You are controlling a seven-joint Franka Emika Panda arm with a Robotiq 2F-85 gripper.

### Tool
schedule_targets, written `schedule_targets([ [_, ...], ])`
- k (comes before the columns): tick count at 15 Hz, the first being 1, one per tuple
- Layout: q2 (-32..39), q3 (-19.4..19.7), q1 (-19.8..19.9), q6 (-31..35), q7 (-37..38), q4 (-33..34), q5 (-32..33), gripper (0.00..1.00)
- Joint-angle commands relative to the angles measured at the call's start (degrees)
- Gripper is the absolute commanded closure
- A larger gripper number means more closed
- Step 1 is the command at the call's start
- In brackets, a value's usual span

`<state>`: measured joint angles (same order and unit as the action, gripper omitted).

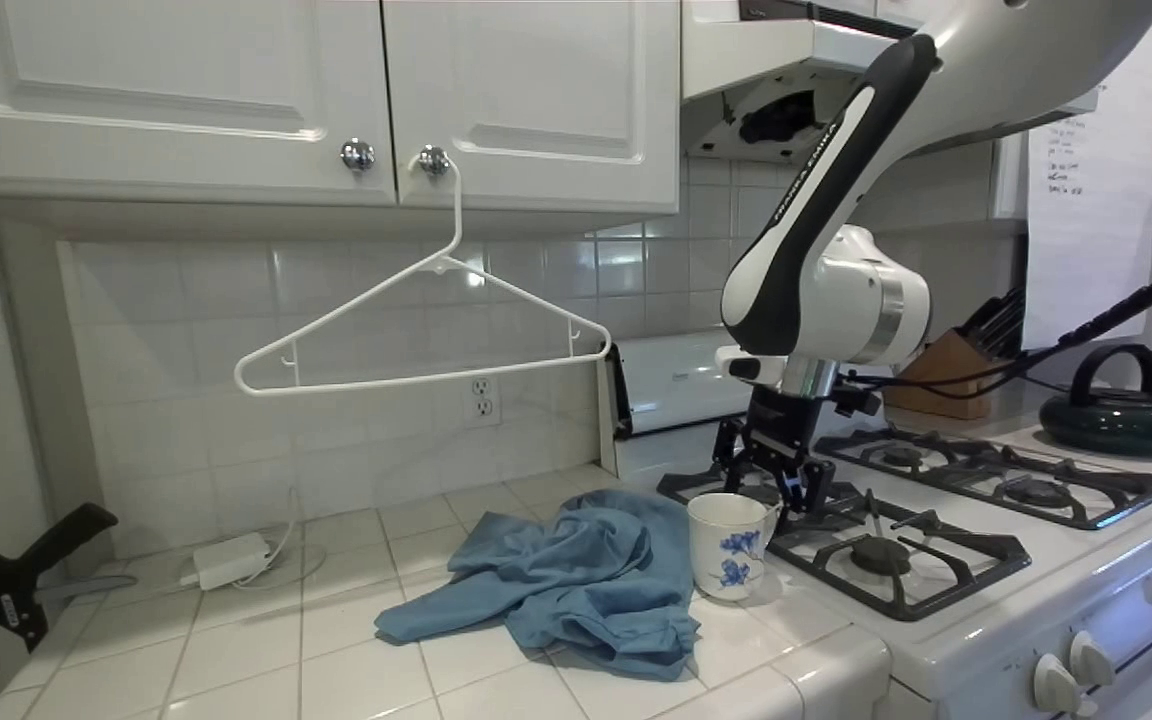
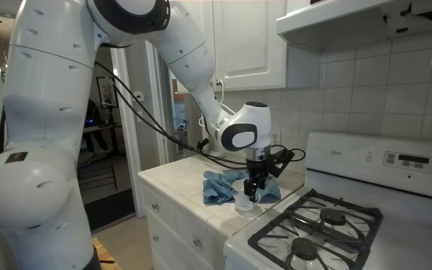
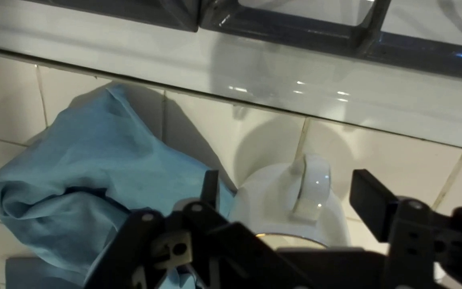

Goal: Move the mug to the left then remove the coat hanger from the knob

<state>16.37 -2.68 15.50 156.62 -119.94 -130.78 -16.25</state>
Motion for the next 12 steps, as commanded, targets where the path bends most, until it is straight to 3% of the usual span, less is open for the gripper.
schedule_targets([
  [1,1.0,-0.9,1.0,-1.7,-1.2,1.7,-0.9,0.43],
  [5,0.8,-1.0,1.1,-2.0,-1.3,1.6,-1.1,0.77],
  [8,0.6,-1.2,1.3,-2.1,-1.6,1.5,-1.6,0.98],
  [12,0.3,-1.4,1.5,-2.0,-1.7,1.1,-2.3,0.96],
])
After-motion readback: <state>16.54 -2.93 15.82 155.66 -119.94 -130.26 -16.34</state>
